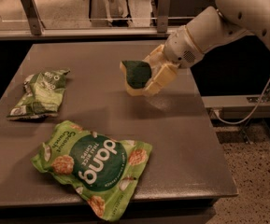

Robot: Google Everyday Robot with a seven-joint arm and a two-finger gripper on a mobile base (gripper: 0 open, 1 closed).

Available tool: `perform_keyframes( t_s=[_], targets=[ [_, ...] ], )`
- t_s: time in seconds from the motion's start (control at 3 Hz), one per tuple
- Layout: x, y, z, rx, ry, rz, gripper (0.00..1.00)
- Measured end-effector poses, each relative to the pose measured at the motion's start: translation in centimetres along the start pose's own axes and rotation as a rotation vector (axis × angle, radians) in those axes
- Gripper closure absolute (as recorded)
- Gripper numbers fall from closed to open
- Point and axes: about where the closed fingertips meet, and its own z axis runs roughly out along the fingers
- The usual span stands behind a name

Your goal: Move sponge near green rice chip bag

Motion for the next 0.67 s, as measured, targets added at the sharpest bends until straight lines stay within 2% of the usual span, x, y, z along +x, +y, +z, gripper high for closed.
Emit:
perform_keyframes(
  t_s=[0.33,0.67],
  targets=[
    [-1.4,2.7,0.5,-0.045,-0.007,-0.019,1.00],
    [-3.6,5.2,0.9,-0.083,0.008,-0.083,1.00]
  ],
)
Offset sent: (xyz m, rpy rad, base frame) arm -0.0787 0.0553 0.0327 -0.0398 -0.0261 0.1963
